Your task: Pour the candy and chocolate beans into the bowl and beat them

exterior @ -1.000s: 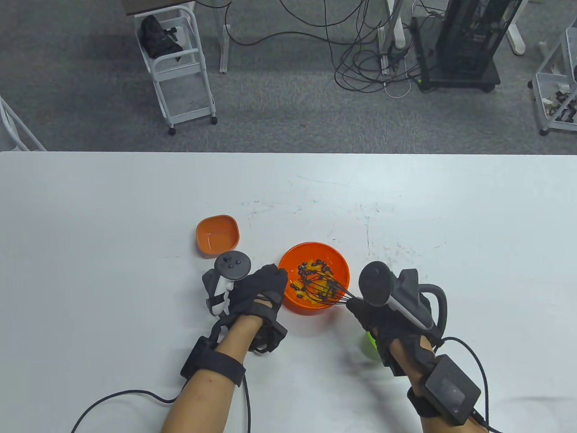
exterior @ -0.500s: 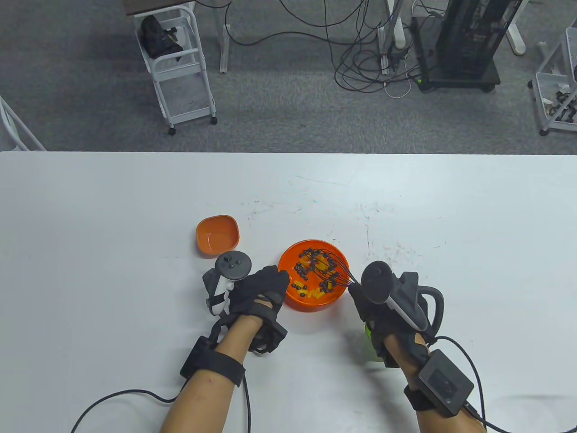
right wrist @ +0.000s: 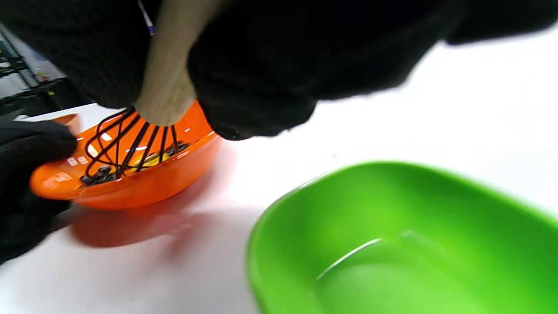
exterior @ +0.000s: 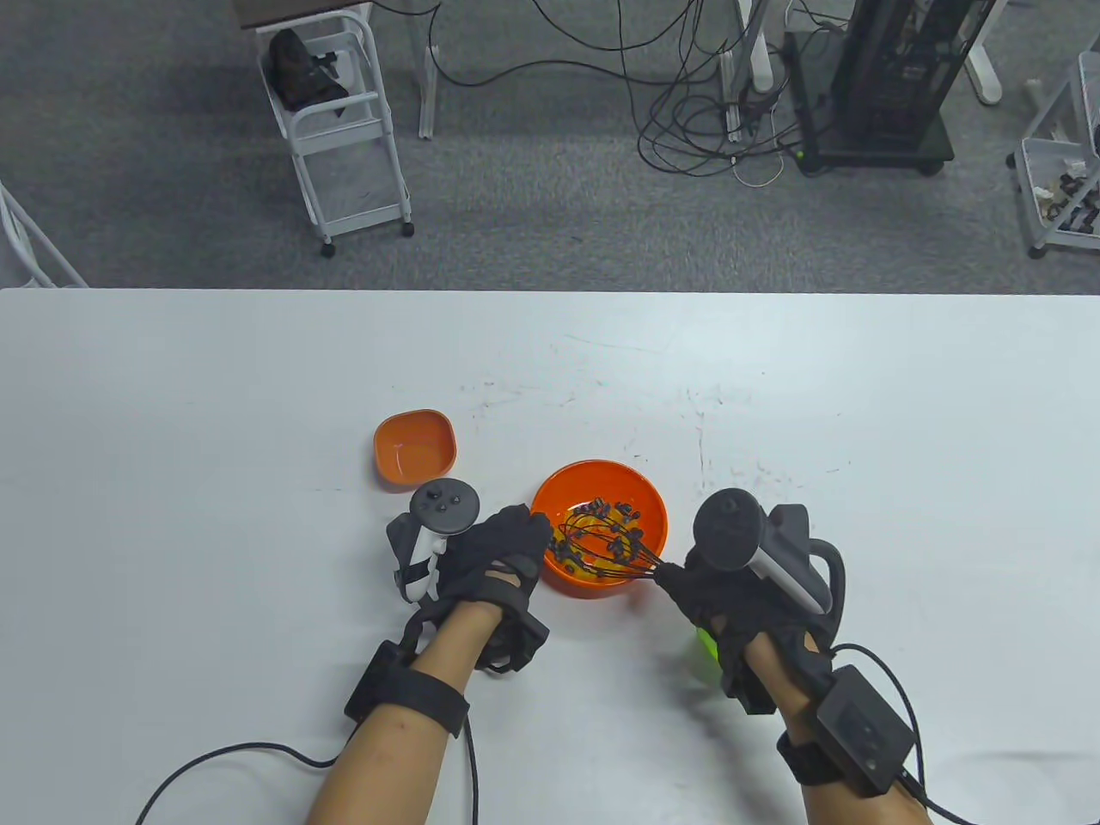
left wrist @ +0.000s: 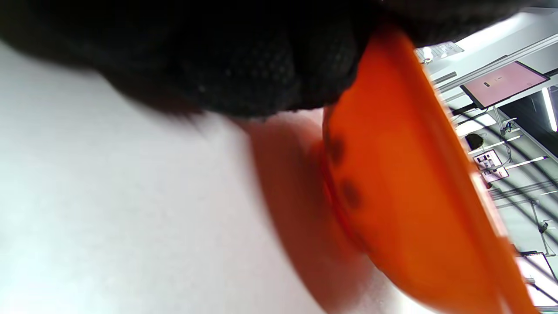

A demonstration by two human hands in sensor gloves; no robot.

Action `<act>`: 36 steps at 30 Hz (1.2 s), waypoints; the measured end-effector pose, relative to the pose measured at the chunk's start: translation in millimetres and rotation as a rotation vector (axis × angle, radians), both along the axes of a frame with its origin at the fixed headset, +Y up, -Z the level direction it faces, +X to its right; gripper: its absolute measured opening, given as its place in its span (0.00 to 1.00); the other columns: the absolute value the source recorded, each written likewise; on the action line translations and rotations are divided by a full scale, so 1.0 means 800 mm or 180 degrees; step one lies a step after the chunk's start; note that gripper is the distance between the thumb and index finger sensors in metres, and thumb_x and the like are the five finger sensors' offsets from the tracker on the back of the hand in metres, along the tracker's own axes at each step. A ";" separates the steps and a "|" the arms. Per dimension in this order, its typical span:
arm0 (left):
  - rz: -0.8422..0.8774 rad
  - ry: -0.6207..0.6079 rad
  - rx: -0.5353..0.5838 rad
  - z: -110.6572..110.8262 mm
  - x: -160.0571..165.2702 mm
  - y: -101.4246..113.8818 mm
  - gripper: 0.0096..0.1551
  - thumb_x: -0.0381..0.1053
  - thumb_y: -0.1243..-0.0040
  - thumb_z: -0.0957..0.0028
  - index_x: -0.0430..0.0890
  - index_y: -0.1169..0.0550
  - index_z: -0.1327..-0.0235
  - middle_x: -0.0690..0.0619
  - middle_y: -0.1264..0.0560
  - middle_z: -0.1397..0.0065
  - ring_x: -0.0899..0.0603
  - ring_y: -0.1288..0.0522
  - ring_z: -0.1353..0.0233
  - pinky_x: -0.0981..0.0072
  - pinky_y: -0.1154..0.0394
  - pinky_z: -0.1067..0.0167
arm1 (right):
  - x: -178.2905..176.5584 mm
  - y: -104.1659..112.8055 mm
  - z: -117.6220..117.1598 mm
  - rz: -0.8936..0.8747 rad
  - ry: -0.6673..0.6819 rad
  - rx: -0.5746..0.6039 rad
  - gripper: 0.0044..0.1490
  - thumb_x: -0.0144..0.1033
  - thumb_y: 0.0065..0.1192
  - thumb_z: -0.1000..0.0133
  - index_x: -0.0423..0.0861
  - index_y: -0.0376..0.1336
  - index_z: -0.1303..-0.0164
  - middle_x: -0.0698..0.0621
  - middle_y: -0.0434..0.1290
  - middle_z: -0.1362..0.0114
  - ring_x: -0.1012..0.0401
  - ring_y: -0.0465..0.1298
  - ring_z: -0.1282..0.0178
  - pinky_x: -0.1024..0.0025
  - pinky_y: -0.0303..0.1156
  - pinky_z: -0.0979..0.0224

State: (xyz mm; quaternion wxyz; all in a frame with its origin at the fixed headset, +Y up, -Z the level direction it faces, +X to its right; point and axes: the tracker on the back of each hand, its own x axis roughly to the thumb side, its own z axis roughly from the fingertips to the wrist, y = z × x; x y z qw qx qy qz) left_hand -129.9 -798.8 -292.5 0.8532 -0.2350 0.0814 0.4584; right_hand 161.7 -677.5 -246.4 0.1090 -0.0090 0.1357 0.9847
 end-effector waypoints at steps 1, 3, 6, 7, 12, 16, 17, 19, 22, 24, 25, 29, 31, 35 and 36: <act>0.0008 0.0003 -0.0001 0.000 0.000 0.000 0.26 0.71 0.46 0.47 0.51 0.21 0.56 0.58 0.15 0.59 0.49 0.17 0.65 0.60 0.18 0.70 | 0.002 0.000 0.000 -0.0017 -0.0040 -0.0011 0.37 0.62 0.69 0.49 0.42 0.79 0.50 0.49 0.85 0.68 0.55 0.81 0.86 0.59 0.81 0.78; 0.0010 -0.0004 0.0005 0.000 0.001 0.000 0.26 0.70 0.46 0.47 0.50 0.21 0.56 0.57 0.15 0.59 0.49 0.17 0.65 0.60 0.18 0.70 | 0.008 0.003 0.000 0.0071 -0.0175 0.0073 0.37 0.62 0.69 0.49 0.41 0.79 0.50 0.49 0.85 0.68 0.55 0.81 0.86 0.59 0.81 0.79; -0.0020 -0.0035 0.0015 0.000 0.003 0.000 0.26 0.70 0.46 0.47 0.50 0.21 0.56 0.58 0.15 0.59 0.49 0.17 0.66 0.60 0.18 0.70 | 0.009 0.006 0.001 0.0166 -0.0226 0.0139 0.37 0.62 0.68 0.49 0.41 0.79 0.50 0.49 0.85 0.68 0.55 0.81 0.86 0.60 0.81 0.79; -0.0044 -0.0033 0.0021 0.000 0.004 0.001 0.26 0.70 0.45 0.48 0.50 0.21 0.56 0.58 0.15 0.59 0.49 0.17 0.66 0.60 0.18 0.71 | 0.009 0.004 0.001 0.0167 -0.0236 0.0157 0.37 0.62 0.68 0.49 0.41 0.78 0.50 0.50 0.85 0.68 0.55 0.81 0.86 0.60 0.81 0.79; -0.0015 -0.0072 0.0018 0.000 0.004 0.000 0.26 0.70 0.45 0.48 0.50 0.21 0.56 0.57 0.15 0.59 0.48 0.17 0.66 0.60 0.18 0.71 | 0.013 -0.014 -0.006 -0.0036 -0.0351 0.0189 0.38 0.63 0.64 0.47 0.40 0.77 0.49 0.51 0.84 0.67 0.57 0.81 0.85 0.61 0.81 0.79; -0.0005 -0.0080 0.0004 0.000 0.004 0.001 0.26 0.70 0.45 0.47 0.50 0.21 0.56 0.57 0.15 0.59 0.48 0.17 0.66 0.60 0.18 0.71 | 0.005 -0.032 -0.008 -0.0347 -0.0320 0.0138 0.38 0.62 0.62 0.47 0.40 0.76 0.48 0.51 0.84 0.67 0.57 0.81 0.85 0.61 0.81 0.79; 0.0000 -0.0082 0.0000 0.000 0.004 0.000 0.26 0.70 0.45 0.47 0.50 0.21 0.56 0.57 0.15 0.59 0.48 0.17 0.66 0.60 0.18 0.71 | 0.001 -0.032 -0.008 -0.0381 -0.0296 0.0138 0.38 0.62 0.61 0.47 0.40 0.77 0.48 0.51 0.84 0.67 0.57 0.81 0.86 0.62 0.81 0.79; 0.0005 -0.0072 -0.0003 0.000 0.004 0.001 0.26 0.70 0.45 0.47 0.50 0.21 0.56 0.57 0.15 0.59 0.49 0.16 0.66 0.60 0.18 0.71 | -0.009 -0.031 -0.006 -0.0387 -0.0204 0.0116 0.38 0.62 0.61 0.47 0.40 0.77 0.48 0.51 0.84 0.67 0.57 0.81 0.86 0.61 0.81 0.79; 0.0029 -0.0058 -0.0013 0.000 0.003 0.000 0.25 0.70 0.46 0.47 0.50 0.21 0.56 0.57 0.15 0.59 0.49 0.16 0.65 0.60 0.17 0.71 | -0.018 -0.027 -0.003 -0.0356 -0.0032 0.0049 0.38 0.62 0.62 0.47 0.41 0.77 0.48 0.51 0.84 0.67 0.57 0.81 0.86 0.61 0.81 0.79; 0.0018 -0.0045 -0.0010 0.000 0.003 0.000 0.25 0.70 0.46 0.47 0.50 0.21 0.56 0.58 0.15 0.59 0.49 0.16 0.65 0.60 0.17 0.71 | -0.018 -0.022 -0.001 -0.0317 0.0055 0.0033 0.38 0.62 0.63 0.47 0.41 0.77 0.48 0.50 0.85 0.67 0.57 0.81 0.86 0.61 0.81 0.80; 0.0014 -0.0047 -0.0008 0.000 0.003 0.001 0.25 0.70 0.47 0.47 0.50 0.21 0.56 0.58 0.15 0.59 0.49 0.16 0.65 0.60 0.17 0.71 | -0.017 -0.017 0.001 -0.0274 0.0101 -0.0004 0.37 0.62 0.63 0.47 0.41 0.77 0.48 0.50 0.85 0.67 0.56 0.81 0.86 0.61 0.81 0.79; -0.0032 -0.0009 0.0010 0.001 0.003 0.001 0.26 0.70 0.48 0.47 0.50 0.21 0.57 0.58 0.15 0.59 0.49 0.16 0.66 0.60 0.17 0.71 | -0.009 0.001 0.007 -0.0116 0.0173 -0.0016 0.37 0.62 0.67 0.47 0.42 0.78 0.49 0.49 0.85 0.68 0.55 0.80 0.86 0.59 0.80 0.79; -0.0047 -0.0037 0.0027 0.001 0.005 0.001 0.26 0.70 0.48 0.47 0.51 0.21 0.57 0.58 0.15 0.59 0.49 0.17 0.66 0.60 0.18 0.71 | -0.003 0.009 0.009 0.0039 0.0128 0.0070 0.36 0.63 0.69 0.49 0.42 0.79 0.49 0.49 0.85 0.68 0.54 0.81 0.85 0.59 0.80 0.79; -0.0066 -0.0106 0.0048 0.001 0.008 0.002 0.26 0.70 0.47 0.48 0.50 0.21 0.57 0.58 0.15 0.60 0.49 0.17 0.66 0.60 0.18 0.71 | 0.003 0.018 0.012 0.0238 -0.0061 0.0210 0.36 0.62 0.73 0.51 0.42 0.80 0.50 0.48 0.86 0.68 0.54 0.81 0.85 0.58 0.80 0.78; -0.0075 -0.0106 0.0047 0.001 0.008 0.002 0.26 0.71 0.47 0.48 0.51 0.21 0.57 0.58 0.15 0.60 0.49 0.17 0.66 0.60 0.18 0.71 | 0.005 0.019 0.012 0.0304 -0.0139 0.0272 0.36 0.62 0.73 0.51 0.42 0.80 0.50 0.48 0.86 0.68 0.54 0.81 0.85 0.58 0.80 0.78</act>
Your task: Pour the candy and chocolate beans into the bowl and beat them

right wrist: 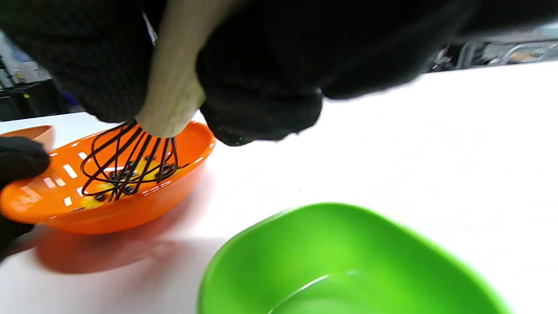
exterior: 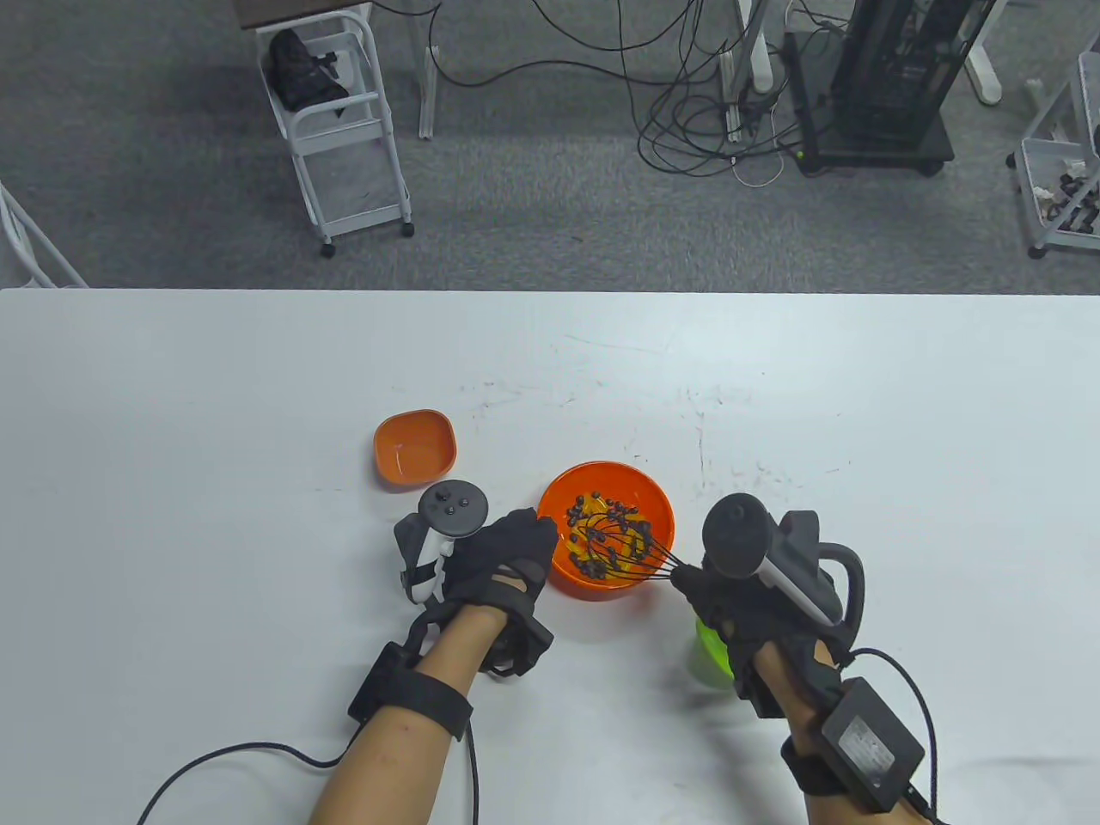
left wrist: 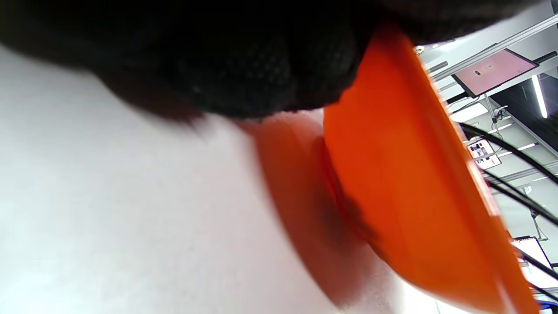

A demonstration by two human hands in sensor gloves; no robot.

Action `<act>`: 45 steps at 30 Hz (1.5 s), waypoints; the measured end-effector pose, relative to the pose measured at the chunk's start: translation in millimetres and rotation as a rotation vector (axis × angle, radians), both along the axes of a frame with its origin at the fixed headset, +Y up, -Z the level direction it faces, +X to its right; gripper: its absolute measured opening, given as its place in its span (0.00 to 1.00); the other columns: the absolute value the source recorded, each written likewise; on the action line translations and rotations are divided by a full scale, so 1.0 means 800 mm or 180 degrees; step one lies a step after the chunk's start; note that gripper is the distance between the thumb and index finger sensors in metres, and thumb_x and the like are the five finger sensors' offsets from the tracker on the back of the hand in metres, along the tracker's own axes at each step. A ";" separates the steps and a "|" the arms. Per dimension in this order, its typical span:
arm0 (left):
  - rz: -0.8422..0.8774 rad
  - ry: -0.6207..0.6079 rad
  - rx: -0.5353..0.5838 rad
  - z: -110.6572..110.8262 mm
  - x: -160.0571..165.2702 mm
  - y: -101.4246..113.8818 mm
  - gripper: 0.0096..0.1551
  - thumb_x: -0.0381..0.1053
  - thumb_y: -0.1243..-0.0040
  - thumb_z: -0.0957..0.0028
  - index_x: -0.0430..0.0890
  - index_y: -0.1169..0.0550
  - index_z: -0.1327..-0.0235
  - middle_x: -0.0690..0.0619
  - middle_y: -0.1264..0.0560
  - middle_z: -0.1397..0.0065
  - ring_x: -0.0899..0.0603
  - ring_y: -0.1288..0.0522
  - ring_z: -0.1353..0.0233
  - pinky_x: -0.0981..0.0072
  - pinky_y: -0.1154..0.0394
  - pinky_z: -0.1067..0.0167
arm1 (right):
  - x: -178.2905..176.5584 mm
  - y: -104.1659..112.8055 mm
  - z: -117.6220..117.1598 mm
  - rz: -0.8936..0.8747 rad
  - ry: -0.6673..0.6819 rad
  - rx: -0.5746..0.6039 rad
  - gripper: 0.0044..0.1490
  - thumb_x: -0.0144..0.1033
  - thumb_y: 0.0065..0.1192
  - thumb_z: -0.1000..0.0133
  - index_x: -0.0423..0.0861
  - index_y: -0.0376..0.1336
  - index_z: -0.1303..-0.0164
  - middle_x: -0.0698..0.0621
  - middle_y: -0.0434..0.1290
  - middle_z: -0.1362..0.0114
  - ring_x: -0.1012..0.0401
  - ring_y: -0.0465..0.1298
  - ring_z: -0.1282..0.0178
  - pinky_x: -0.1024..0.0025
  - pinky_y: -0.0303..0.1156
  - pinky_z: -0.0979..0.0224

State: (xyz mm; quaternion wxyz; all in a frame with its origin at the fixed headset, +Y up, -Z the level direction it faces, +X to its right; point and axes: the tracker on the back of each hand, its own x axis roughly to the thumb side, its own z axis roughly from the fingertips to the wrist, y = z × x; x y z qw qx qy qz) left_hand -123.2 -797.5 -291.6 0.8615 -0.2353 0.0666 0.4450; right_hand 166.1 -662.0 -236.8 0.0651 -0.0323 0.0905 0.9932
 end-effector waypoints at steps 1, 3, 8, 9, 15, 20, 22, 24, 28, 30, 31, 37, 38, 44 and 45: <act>0.0001 -0.0001 -0.0002 0.000 0.000 0.000 0.26 0.71 0.47 0.48 0.51 0.20 0.57 0.58 0.15 0.60 0.49 0.17 0.66 0.60 0.18 0.71 | 0.002 0.000 0.000 0.0030 -0.0036 0.0019 0.36 0.62 0.72 0.51 0.42 0.80 0.50 0.49 0.86 0.68 0.54 0.81 0.85 0.59 0.80 0.78; -0.0002 -0.0004 -0.0002 0.000 0.000 0.000 0.26 0.71 0.46 0.48 0.51 0.20 0.57 0.58 0.15 0.60 0.49 0.17 0.66 0.60 0.18 0.71 | 0.005 -0.003 -0.003 0.0036 -0.0123 0.0062 0.36 0.62 0.71 0.50 0.42 0.79 0.50 0.49 0.86 0.68 0.54 0.81 0.85 0.59 0.81 0.78; -0.0019 -0.0011 0.0005 0.000 0.001 0.001 0.26 0.71 0.46 0.48 0.50 0.20 0.58 0.57 0.15 0.60 0.48 0.17 0.66 0.60 0.18 0.71 | 0.000 -0.016 -0.008 0.0029 -0.0226 0.0091 0.38 0.63 0.66 0.48 0.41 0.77 0.48 0.50 0.85 0.67 0.56 0.80 0.85 0.61 0.81 0.79; -0.0026 -0.0008 0.0005 0.000 0.001 0.001 0.26 0.70 0.45 0.48 0.50 0.20 0.58 0.57 0.15 0.60 0.48 0.17 0.66 0.60 0.18 0.71 | -0.003 -0.022 -0.010 0.0021 -0.0223 0.0083 0.38 0.62 0.64 0.47 0.41 0.77 0.48 0.50 0.84 0.67 0.56 0.80 0.85 0.61 0.81 0.79; 0.0001 0.0019 -0.0022 0.000 0.000 0.000 0.25 0.70 0.46 0.48 0.50 0.20 0.58 0.57 0.15 0.60 0.49 0.16 0.66 0.60 0.18 0.72 | -0.011 -0.048 -0.018 -0.0395 -0.0112 0.0005 0.39 0.62 0.58 0.46 0.40 0.75 0.47 0.51 0.84 0.67 0.58 0.80 0.86 0.62 0.81 0.80; 0.0007 0.0042 -0.0029 -0.001 -0.001 -0.001 0.25 0.70 0.46 0.47 0.51 0.20 0.58 0.58 0.15 0.60 0.49 0.16 0.66 0.60 0.17 0.71 | -0.023 -0.048 -0.015 -0.0510 0.0058 -0.0050 0.38 0.62 0.59 0.46 0.40 0.76 0.47 0.51 0.84 0.67 0.57 0.80 0.86 0.62 0.80 0.80; 0.0020 0.0063 -0.0037 0.000 -0.001 -0.001 0.25 0.70 0.46 0.48 0.51 0.20 0.57 0.58 0.15 0.60 0.49 0.16 0.66 0.60 0.17 0.71 | -0.024 -0.045 -0.013 -0.0514 0.0182 -0.0167 0.38 0.62 0.60 0.46 0.41 0.76 0.48 0.50 0.84 0.68 0.57 0.80 0.86 0.61 0.80 0.81; 0.0020 0.0067 -0.0037 0.000 -0.001 -0.001 0.25 0.70 0.47 0.47 0.51 0.20 0.57 0.59 0.15 0.60 0.49 0.16 0.66 0.61 0.17 0.71 | -0.022 -0.039 -0.013 -0.0514 0.0279 -0.0267 0.38 0.63 0.63 0.46 0.41 0.77 0.49 0.50 0.84 0.68 0.57 0.80 0.86 0.61 0.80 0.80; -0.0003 0.0073 -0.0027 0.000 -0.001 -0.001 0.25 0.70 0.47 0.48 0.51 0.20 0.58 0.58 0.15 0.61 0.49 0.16 0.67 0.61 0.17 0.71 | -0.015 -0.020 -0.007 -0.0309 0.0323 -0.0169 0.36 0.63 0.69 0.48 0.42 0.79 0.50 0.49 0.85 0.69 0.55 0.80 0.86 0.60 0.80 0.80; -0.0043 0.0078 -0.0007 0.001 0.001 0.000 0.25 0.70 0.47 0.48 0.51 0.20 0.58 0.58 0.15 0.61 0.49 0.16 0.67 0.61 0.18 0.71 | -0.013 -0.012 -0.004 -0.0185 0.0259 -0.0109 0.36 0.63 0.71 0.49 0.42 0.80 0.51 0.49 0.85 0.69 0.54 0.80 0.86 0.59 0.80 0.79; -0.0049 0.0066 -0.0002 0.001 0.001 0.000 0.25 0.70 0.47 0.48 0.51 0.20 0.58 0.58 0.15 0.61 0.49 0.16 0.67 0.60 0.18 0.71 | -0.012 -0.008 -0.002 -0.0131 0.0202 -0.0058 0.36 0.63 0.72 0.50 0.42 0.80 0.51 0.49 0.85 0.69 0.54 0.80 0.86 0.59 0.80 0.79; -0.0004 0.0043 -0.0009 0.000 0.001 -0.001 0.25 0.71 0.45 0.49 0.50 0.20 0.59 0.59 0.15 0.61 0.49 0.17 0.67 0.60 0.18 0.72 | -0.007 -0.009 -0.003 0.0140 -0.0103 0.0165 0.37 0.63 0.70 0.49 0.42 0.79 0.50 0.49 0.85 0.69 0.55 0.80 0.86 0.60 0.80 0.79; -0.0006 0.0044 -0.0007 0.001 0.001 -0.001 0.25 0.70 0.45 0.49 0.50 0.20 0.59 0.59 0.15 0.62 0.49 0.17 0.67 0.60 0.18 0.72 | -0.006 -0.014 -0.005 0.0108 -0.0147 0.0171 0.37 0.63 0.69 0.48 0.42 0.79 0.50 0.50 0.85 0.68 0.55 0.80 0.86 0.60 0.80 0.79; 0.0001 0.0048 -0.0023 0.001 0.000 -0.001 0.25 0.70 0.44 0.49 0.50 0.20 0.59 0.59 0.15 0.62 0.49 0.17 0.67 0.60 0.18 0.72 | -0.010 -0.045 -0.016 -0.0254 -0.0065 0.0104 0.38 0.64 0.61 0.47 0.41 0.76 0.49 0.52 0.84 0.69 0.58 0.80 0.86 0.62 0.81 0.80; 0.0036 0.0049 -0.0041 0.000 0.000 -0.002 0.25 0.70 0.44 0.49 0.50 0.20 0.59 0.59 0.15 0.61 0.49 0.17 0.67 0.60 0.18 0.72 | -0.012 -0.048 -0.016 -0.0415 -0.0048 0.0056 0.38 0.63 0.61 0.47 0.41 0.76 0.49 0.52 0.84 0.69 0.58 0.80 0.87 0.62 0.81 0.80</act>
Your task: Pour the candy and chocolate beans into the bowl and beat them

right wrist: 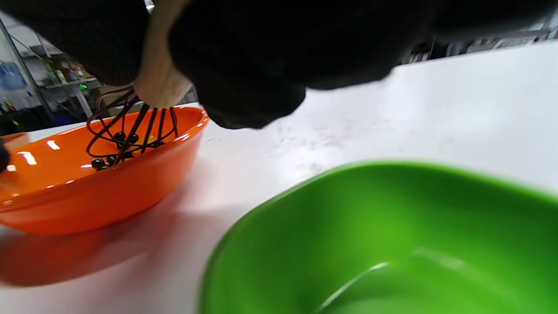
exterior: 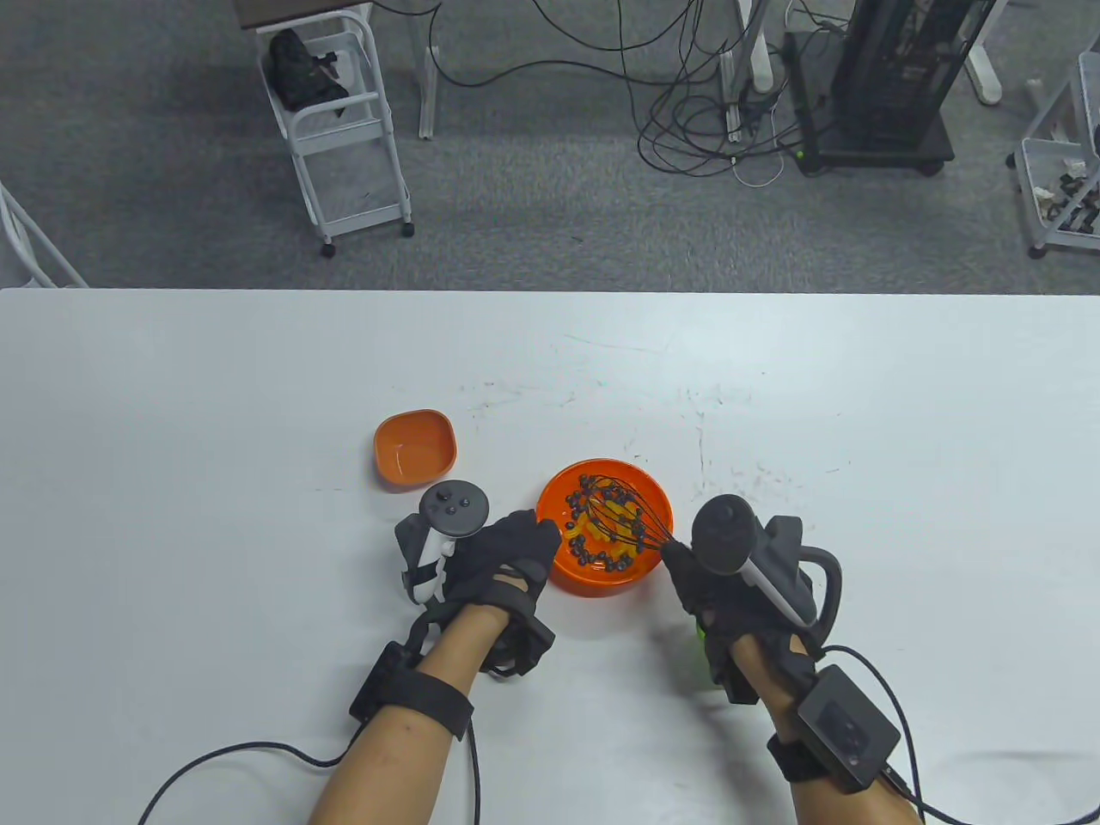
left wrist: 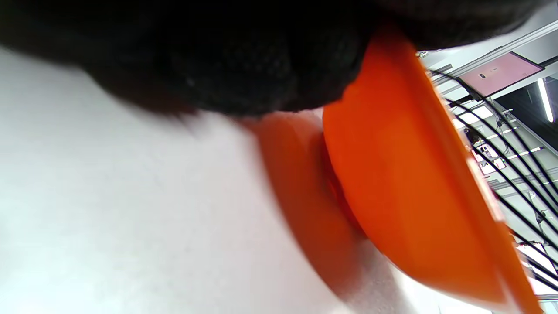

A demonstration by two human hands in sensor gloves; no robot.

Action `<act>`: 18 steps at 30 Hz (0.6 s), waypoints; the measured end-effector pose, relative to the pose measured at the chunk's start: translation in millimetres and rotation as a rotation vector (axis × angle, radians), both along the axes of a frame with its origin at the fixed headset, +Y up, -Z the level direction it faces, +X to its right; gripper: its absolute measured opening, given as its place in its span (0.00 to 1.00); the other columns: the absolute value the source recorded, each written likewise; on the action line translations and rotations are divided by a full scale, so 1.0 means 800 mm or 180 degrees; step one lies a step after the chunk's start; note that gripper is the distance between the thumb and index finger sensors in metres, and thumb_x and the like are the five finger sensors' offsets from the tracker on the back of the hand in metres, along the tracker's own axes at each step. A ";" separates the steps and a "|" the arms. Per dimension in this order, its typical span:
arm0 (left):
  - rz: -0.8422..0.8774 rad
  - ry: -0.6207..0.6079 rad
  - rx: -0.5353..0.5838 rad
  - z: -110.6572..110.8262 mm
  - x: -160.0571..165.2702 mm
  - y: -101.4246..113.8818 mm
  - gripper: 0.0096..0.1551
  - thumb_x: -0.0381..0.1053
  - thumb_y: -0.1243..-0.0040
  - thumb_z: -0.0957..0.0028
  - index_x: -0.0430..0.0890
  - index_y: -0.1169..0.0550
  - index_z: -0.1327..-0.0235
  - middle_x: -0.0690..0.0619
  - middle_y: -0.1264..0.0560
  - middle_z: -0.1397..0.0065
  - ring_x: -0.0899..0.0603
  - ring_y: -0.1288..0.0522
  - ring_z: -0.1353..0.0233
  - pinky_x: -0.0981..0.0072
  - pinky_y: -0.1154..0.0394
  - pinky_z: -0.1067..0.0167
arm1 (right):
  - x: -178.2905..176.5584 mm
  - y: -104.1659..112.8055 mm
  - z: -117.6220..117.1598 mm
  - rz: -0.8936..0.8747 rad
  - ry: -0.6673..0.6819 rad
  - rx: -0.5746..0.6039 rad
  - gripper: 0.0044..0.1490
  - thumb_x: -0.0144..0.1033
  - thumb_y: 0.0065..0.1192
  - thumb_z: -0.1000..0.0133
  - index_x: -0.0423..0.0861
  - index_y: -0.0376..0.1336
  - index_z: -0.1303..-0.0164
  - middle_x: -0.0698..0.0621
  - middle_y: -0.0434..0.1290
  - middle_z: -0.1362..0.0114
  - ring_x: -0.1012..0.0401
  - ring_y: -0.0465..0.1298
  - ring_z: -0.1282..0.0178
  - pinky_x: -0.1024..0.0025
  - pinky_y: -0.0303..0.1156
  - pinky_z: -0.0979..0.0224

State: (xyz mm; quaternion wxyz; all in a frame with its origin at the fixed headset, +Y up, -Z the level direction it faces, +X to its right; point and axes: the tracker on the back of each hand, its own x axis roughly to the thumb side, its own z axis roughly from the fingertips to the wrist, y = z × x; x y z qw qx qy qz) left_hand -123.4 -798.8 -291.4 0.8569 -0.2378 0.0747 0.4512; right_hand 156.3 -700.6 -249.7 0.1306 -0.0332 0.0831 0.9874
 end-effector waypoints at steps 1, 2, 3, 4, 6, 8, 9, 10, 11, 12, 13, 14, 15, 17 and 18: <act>0.0007 0.0004 -0.0004 0.000 0.000 0.000 0.25 0.70 0.44 0.49 0.50 0.20 0.59 0.57 0.15 0.61 0.49 0.16 0.67 0.60 0.18 0.72 | -0.002 -0.001 0.000 -0.0111 0.0044 -0.0064 0.38 0.63 0.61 0.46 0.41 0.76 0.49 0.52 0.84 0.69 0.58 0.80 0.87 0.62 0.81 0.80; 0.0010 0.0004 -0.0007 0.000 -0.001 0.000 0.25 0.70 0.45 0.48 0.50 0.20 0.58 0.57 0.15 0.61 0.49 0.16 0.67 0.60 0.18 0.72 | -0.004 -0.001 0.001 -0.0181 0.0084 -0.0113 0.38 0.63 0.61 0.46 0.41 0.76 0.49 0.52 0.84 0.69 0.57 0.80 0.86 0.62 0.80 0.80; 0.0011 0.0003 -0.0007 0.000 0.000 0.000 0.25 0.70 0.45 0.48 0.50 0.20 0.58 0.58 0.15 0.61 0.49 0.16 0.67 0.60 0.18 0.72 | -0.006 0.000 0.001 -0.0173 0.0113 -0.0123 0.38 0.63 0.61 0.46 0.41 0.76 0.49 0.52 0.84 0.68 0.58 0.80 0.86 0.62 0.80 0.80; -0.0008 0.0001 -0.0001 0.000 0.000 0.000 0.25 0.70 0.45 0.48 0.50 0.20 0.58 0.58 0.15 0.61 0.49 0.17 0.67 0.60 0.18 0.72 | -0.008 0.001 0.002 -0.0166 0.0171 -0.0167 0.38 0.63 0.61 0.46 0.41 0.76 0.49 0.51 0.84 0.69 0.57 0.80 0.86 0.62 0.80 0.80; -0.0008 0.0007 -0.0003 0.000 0.000 0.000 0.25 0.70 0.46 0.48 0.51 0.20 0.58 0.58 0.15 0.61 0.49 0.16 0.67 0.60 0.18 0.72 | -0.009 0.005 0.004 -0.0116 0.0267 -0.0231 0.38 0.63 0.62 0.46 0.41 0.77 0.49 0.51 0.84 0.69 0.57 0.80 0.86 0.61 0.81 0.80; -0.0007 0.0025 -0.0007 0.001 0.000 0.000 0.25 0.70 0.46 0.48 0.51 0.20 0.58 0.59 0.15 0.61 0.49 0.16 0.66 0.60 0.17 0.72 | -0.007 0.015 0.008 -0.0057 0.0346 -0.0293 0.37 0.64 0.64 0.47 0.42 0.77 0.49 0.51 0.84 0.69 0.57 0.80 0.87 0.61 0.80 0.80; -0.0012 0.0029 -0.0006 0.001 0.000 0.000 0.25 0.70 0.46 0.48 0.51 0.20 0.58 0.59 0.15 0.61 0.49 0.16 0.66 0.60 0.17 0.71 | -0.005 0.021 0.011 -0.0028 0.0353 -0.0276 0.37 0.64 0.65 0.47 0.42 0.78 0.50 0.51 0.85 0.69 0.56 0.80 0.87 0.61 0.80 0.80; -0.0023 0.0029 -0.0002 0.001 0.000 0.001 0.25 0.71 0.46 0.48 0.51 0.20 0.58 0.59 0.15 0.61 0.49 0.16 0.66 0.61 0.17 0.72 | -0.003 0.026 0.013 0.0025 0.0334 -0.0235 0.37 0.64 0.66 0.47 0.42 0.78 0.50 0.50 0.85 0.69 0.56 0.80 0.87 0.61 0.80 0.80; -0.0029 0.0030 0.0000 0.001 0.000 0.001 0.25 0.71 0.47 0.48 0.51 0.20 0.58 0.58 0.15 0.61 0.49 0.16 0.66 0.61 0.17 0.72 | -0.001 0.030 0.014 0.0086 0.0316 -0.0227 0.37 0.63 0.68 0.48 0.42 0.79 0.50 0.50 0.85 0.69 0.55 0.80 0.87 0.60 0.80 0.80; -0.0029 0.0023 0.0003 0.001 0.000 0.001 0.25 0.71 0.47 0.48 0.51 0.20 0.58 0.58 0.15 0.61 0.49 0.17 0.66 0.60 0.18 0.71 | 0.002 0.035 0.016 0.0165 0.0295 -0.0190 0.37 0.64 0.69 0.48 0.42 0.79 0.50 0.50 0.85 0.70 0.55 0.80 0.87 0.60 0.80 0.79; -0.0042 0.0018 0.0018 0.001 0.000 0.001 0.25 0.71 0.47 0.48 0.51 0.20 0.58 0.58 0.15 0.61 0.49 0.17 0.66 0.60 0.18 0.71 | 0.003 0.039 0.018 0.0235 0.0249 -0.0136 0.37 0.63 0.71 0.49 0.42 0.79 0.51 0.50 0.86 0.70 0.55 0.80 0.87 0.59 0.80 0.79; -0.0045 0.0007 0.0023 0.001 0.000 0.001 0.25 0.71 0.47 0.48 0.51 0.20 0.58 0.58 0.15 0.61 0.49 0.17 0.66 0.60 0.18 0.71 | 0.003 0.042 0.019 0.0304 0.0235 -0.0105 0.36 0.63 0.71 0.49 0.42 0.80 0.51 0.49 0.86 0.70 0.54 0.80 0.86 0.59 0.80 0.79; -0.0047 0.0002 0.0027 0.001 0.001 0.001 0.25 0.71 0.46 0.48 0.51 0.20 0.58 0.58 0.15 0.61 0.49 0.17 0.67 0.60 0.18 0.71 | 0.002 0.044 0.019 0.0386 0.0223 -0.0042 0.37 0.63 0.72 0.49 0.42 0.80 0.51 0.49 0.86 0.70 0.54 0.80 0.86 0.59 0.80 0.79; -0.0017 -0.0007 0.0028 0.001 0.000 0.001 0.25 0.70 0.45 0.48 0.50 0.20 0.59 0.58 0.15 0.62 0.49 0.17 0.67 0.60 0.18 0.71 | 0.002 0.048 0.020 0.0622 0.0097 0.0098 0.36 0.63 0.72 0.50 0.42 0.80 0.51 0.50 0.86 0.70 0.54 0.80 0.86 0.59 0.80 0.79; -0.0012 -0.0013 0.0034 0.001 0.000 0.001 0.25 0.70 0.45 0.49 0.50 0.20 0.59 0.58 0.15 0.62 0.49 0.17 0.67 0.59 0.18 0.71 | 0.003 0.047 0.018 0.0642 0.0065 0.0112 0.37 0.63 0.71 0.50 0.42 0.80 0.51 0.50 0.86 0.70 0.55 0.80 0.86 0.59 0.80 0.79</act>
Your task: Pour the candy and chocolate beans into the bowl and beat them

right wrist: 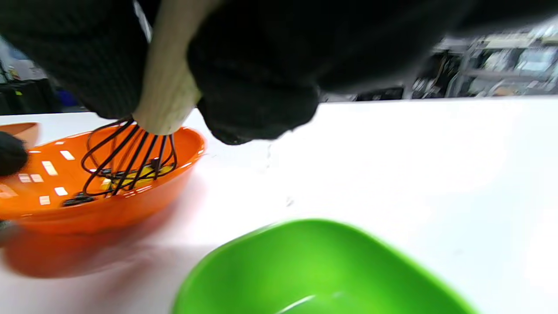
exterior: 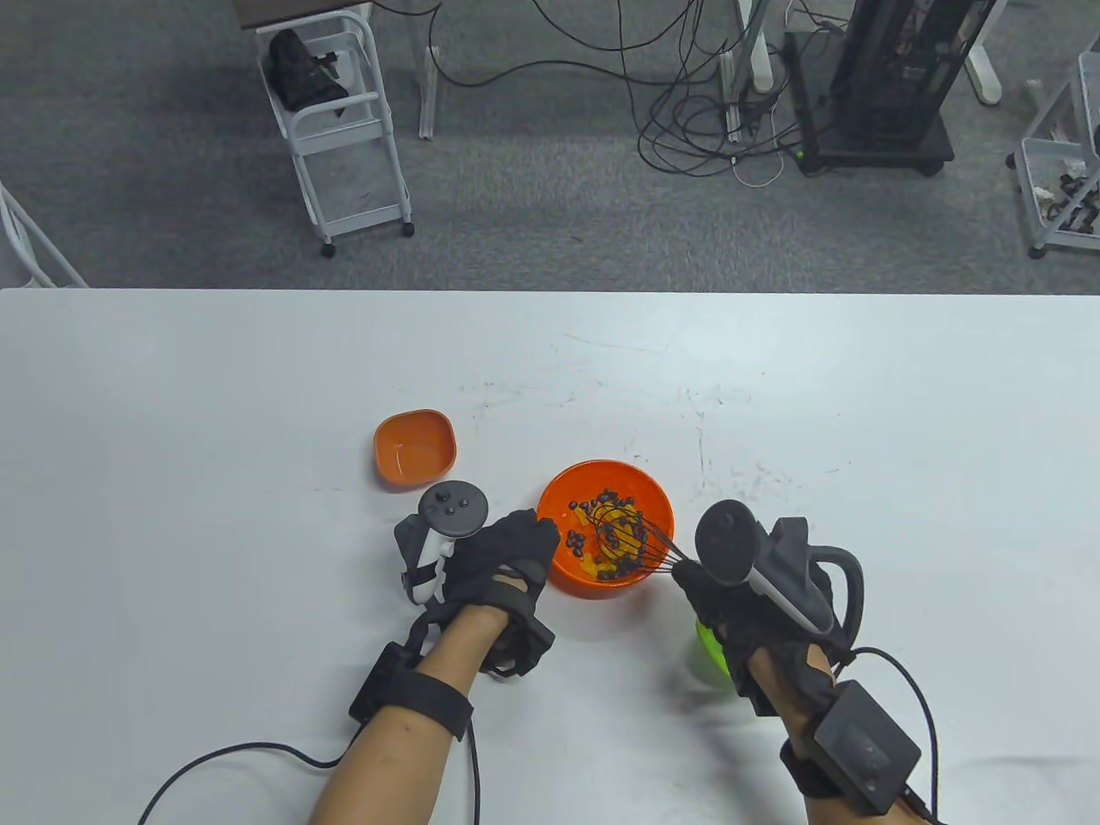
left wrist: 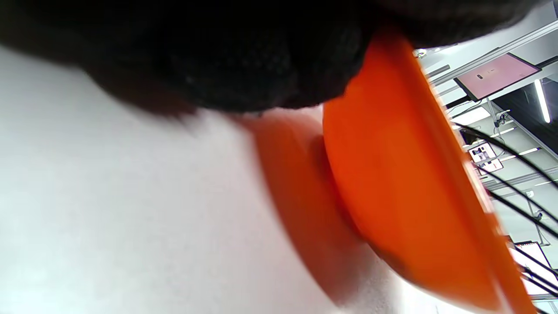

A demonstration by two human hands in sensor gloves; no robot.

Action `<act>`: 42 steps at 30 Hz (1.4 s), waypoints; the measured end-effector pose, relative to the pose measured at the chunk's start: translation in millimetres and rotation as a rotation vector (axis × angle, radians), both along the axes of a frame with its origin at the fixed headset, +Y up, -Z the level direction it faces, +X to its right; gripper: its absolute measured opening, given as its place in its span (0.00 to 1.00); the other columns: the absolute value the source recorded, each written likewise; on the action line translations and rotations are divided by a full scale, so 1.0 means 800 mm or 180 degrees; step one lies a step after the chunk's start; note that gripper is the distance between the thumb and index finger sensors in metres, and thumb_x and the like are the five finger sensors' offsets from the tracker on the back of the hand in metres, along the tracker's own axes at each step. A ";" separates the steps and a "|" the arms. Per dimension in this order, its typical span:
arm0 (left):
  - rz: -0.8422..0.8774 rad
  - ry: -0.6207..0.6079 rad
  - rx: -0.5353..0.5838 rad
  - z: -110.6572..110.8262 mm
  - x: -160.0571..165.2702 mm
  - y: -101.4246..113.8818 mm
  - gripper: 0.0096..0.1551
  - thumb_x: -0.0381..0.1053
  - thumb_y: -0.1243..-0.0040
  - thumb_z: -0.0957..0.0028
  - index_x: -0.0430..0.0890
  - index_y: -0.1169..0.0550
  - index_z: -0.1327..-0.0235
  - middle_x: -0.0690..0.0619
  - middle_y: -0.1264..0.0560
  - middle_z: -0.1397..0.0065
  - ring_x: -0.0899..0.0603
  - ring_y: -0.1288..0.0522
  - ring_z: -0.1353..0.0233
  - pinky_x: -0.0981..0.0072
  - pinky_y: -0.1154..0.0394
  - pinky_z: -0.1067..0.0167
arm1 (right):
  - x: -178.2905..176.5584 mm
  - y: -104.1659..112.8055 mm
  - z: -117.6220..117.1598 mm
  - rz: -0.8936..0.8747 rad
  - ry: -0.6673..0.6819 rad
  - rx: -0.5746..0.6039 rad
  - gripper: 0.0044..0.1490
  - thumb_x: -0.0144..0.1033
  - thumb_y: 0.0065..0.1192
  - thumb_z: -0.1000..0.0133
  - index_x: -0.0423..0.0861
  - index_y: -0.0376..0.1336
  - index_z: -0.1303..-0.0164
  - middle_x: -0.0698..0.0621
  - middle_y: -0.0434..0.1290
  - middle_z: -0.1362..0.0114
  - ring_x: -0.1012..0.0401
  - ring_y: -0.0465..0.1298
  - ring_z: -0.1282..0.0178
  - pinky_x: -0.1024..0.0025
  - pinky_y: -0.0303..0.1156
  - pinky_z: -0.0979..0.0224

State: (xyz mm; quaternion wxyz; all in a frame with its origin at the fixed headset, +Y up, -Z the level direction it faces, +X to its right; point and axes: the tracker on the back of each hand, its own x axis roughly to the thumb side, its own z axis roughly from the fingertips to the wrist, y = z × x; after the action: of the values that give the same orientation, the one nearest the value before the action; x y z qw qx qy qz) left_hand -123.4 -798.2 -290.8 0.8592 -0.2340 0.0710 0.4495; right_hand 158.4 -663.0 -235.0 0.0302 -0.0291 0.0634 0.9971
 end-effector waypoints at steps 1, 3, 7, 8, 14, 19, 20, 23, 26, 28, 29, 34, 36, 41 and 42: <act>0.0010 -0.0005 -0.0001 0.000 0.000 0.000 0.25 0.70 0.45 0.48 0.50 0.20 0.59 0.57 0.15 0.62 0.49 0.17 0.67 0.59 0.18 0.71 | 0.000 -0.001 -0.001 -0.0014 -0.0036 0.0006 0.37 0.63 0.71 0.49 0.42 0.79 0.51 0.50 0.86 0.70 0.55 0.80 0.86 0.59 0.80 0.79; 0.0017 -0.0010 -0.0005 0.000 0.000 0.000 0.25 0.70 0.45 0.49 0.50 0.20 0.59 0.57 0.15 0.62 0.48 0.17 0.67 0.59 0.18 0.71 | 0.001 -0.005 -0.003 0.0002 -0.0068 0.0042 0.37 0.64 0.70 0.49 0.42 0.79 0.50 0.50 0.85 0.69 0.55 0.80 0.86 0.60 0.80 0.79; 0.0016 -0.0036 -0.0020 -0.001 0.000 0.000 0.25 0.70 0.45 0.48 0.49 0.20 0.59 0.58 0.15 0.62 0.48 0.17 0.67 0.59 0.18 0.72 | -0.002 -0.027 -0.011 -0.0160 -0.0070 0.0037 0.38 0.64 0.64 0.47 0.42 0.78 0.49 0.51 0.84 0.69 0.57 0.80 0.86 0.61 0.80 0.80; 0.0009 -0.0030 -0.0020 -0.001 0.000 0.000 0.25 0.70 0.45 0.49 0.50 0.20 0.59 0.57 0.15 0.62 0.48 0.17 0.67 0.59 0.18 0.72 | -0.004 -0.032 -0.012 -0.0239 -0.0066 -0.0003 0.38 0.64 0.63 0.47 0.42 0.77 0.49 0.52 0.84 0.69 0.57 0.80 0.86 0.62 0.80 0.79; 0.0039 -0.0034 -0.0048 -0.001 0.000 -0.001 0.25 0.70 0.45 0.48 0.50 0.20 0.58 0.58 0.15 0.61 0.49 0.17 0.67 0.59 0.18 0.72 | -0.012 -0.040 -0.012 -0.0575 0.0107 -0.0186 0.38 0.64 0.62 0.47 0.42 0.76 0.48 0.52 0.84 0.69 0.57 0.80 0.86 0.62 0.80 0.80; -0.0001 0.0021 -0.0033 -0.001 0.000 -0.001 0.25 0.70 0.46 0.47 0.50 0.20 0.58 0.58 0.16 0.61 0.49 0.17 0.67 0.60 0.18 0.72 | -0.017 -0.024 -0.003 -0.0467 0.0349 -0.0294 0.38 0.64 0.64 0.47 0.42 0.77 0.49 0.51 0.84 0.69 0.57 0.80 0.87 0.61 0.80 0.80; -0.0023 0.0035 -0.0023 0.000 0.000 0.000 0.25 0.70 0.46 0.48 0.51 0.20 0.58 0.59 0.15 0.61 0.49 0.17 0.67 0.60 0.18 0.72 | -0.016 -0.020 -0.001 -0.0463 0.0373 -0.0319 0.37 0.64 0.65 0.47 0.42 0.78 0.49 0.51 0.85 0.69 0.56 0.80 0.87 0.61 0.80 0.80; -0.0029 0.0026 -0.0021 0.000 0.000 0.000 0.25 0.71 0.46 0.48 0.51 0.20 0.58 0.58 0.15 0.61 0.49 0.17 0.67 0.60 0.18 0.72 | -0.007 -0.008 0.003 -0.0226 0.0285 -0.0240 0.37 0.64 0.68 0.48 0.43 0.79 0.50 0.50 0.85 0.70 0.55 0.80 0.87 0.60 0.80 0.80; -0.0016 0.0008 -0.0017 0.000 0.000 0.000 0.25 0.71 0.46 0.48 0.51 0.20 0.59 0.58 0.15 0.61 0.49 0.17 0.67 0.60 0.18 0.72 | -0.001 -0.003 0.003 -0.0061 0.0038 -0.0106 0.37 0.64 0.69 0.49 0.42 0.79 0.51 0.50 0.85 0.70 0.55 0.80 0.87 0.60 0.80 0.80; -0.0007 -0.0001 -0.0013 0.000 0.000 0.000 0.25 0.70 0.46 0.48 0.50 0.20 0.59 0.58 0.15 0.61 0.49 0.17 0.67 0.59 0.18 0.71 | -0.001 -0.006 0.001 0.0007 -0.0047 -0.0075 0.37 0.64 0.68 0.48 0.42 0.79 0.51 0.50 0.85 0.70 0.55 0.80 0.87 0.60 0.80 0.80; -0.0007 -0.0004 -0.0012 0.000 0.000 0.000 0.25 0.70 0.46 0.48 0.50 0.20 0.59 0.58 0.15 0.62 0.49 0.17 0.67 0.60 0.18 0.71 | -0.001 -0.008 -0.001 0.0069 -0.0077 -0.0072 0.38 0.64 0.66 0.48 0.41 0.78 0.50 0.51 0.85 0.69 0.56 0.80 0.86 0.60 0.80 0.80; -0.0034 0.0004 -0.0006 0.000 0.001 0.000 0.25 0.70 0.46 0.48 0.50 0.20 0.59 0.58 0.15 0.62 0.49 0.17 0.67 0.60 0.18 0.72 | 0.002 -0.026 -0.009 -0.0170 -0.0154 -0.0098 0.39 0.63 0.61 0.46 0.40 0.76 0.49 0.51 0.84 0.68 0.57 0.80 0.86 0.62 0.81 0.80; -0.0019 -0.0002 -0.0013 0.000 0.001 0.000 0.25 0.70 0.46 0.48 0.50 0.20 0.59 0.58 0.15 0.61 0.49 0.17 0.67 0.60 0.18 0.72 | 0.001 -0.036 -0.013 -0.0379 -0.0089 -0.0185 0.39 0.63 0.59 0.46 0.40 0.76 0.49 0.51 0.84 0.68 0.58 0.80 0.86 0.62 0.81 0.80; 0.0022 -0.0003 -0.0040 0.000 0.000 0.000 0.25 0.70 0.47 0.48 0.51 0.20 0.57 0.58 0.16 0.60 0.49 0.17 0.66 0.60 0.18 0.71 | -0.016 -0.041 -0.014 -0.0456 0.0157 -0.0163 0.39 0.64 0.59 0.46 0.40 0.76 0.49 0.51 0.84 0.68 0.57 0.80 0.86 0.62 0.81 0.80; 0.0020 0.0001 -0.0041 0.000 0.000 0.000 0.25 0.70 0.47 0.48 0.51 0.21 0.57 0.58 0.16 0.60 0.49 0.17 0.66 0.60 0.18 0.71 | -0.019 -0.040 -0.012 -0.0494 0.0193 -0.0201 0.39 0.64 0.59 0.46 0.40 0.76 0.49 0.51 0.84 0.69 0.57 0.80 0.86 0.61 0.81 0.80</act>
State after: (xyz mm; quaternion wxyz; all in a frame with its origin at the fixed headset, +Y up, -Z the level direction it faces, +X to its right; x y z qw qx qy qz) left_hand -123.1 -798.3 -290.5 0.8562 -0.2397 0.0734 0.4518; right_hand 143.6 -695.2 -244.3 0.1045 0.0051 0.0977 0.9897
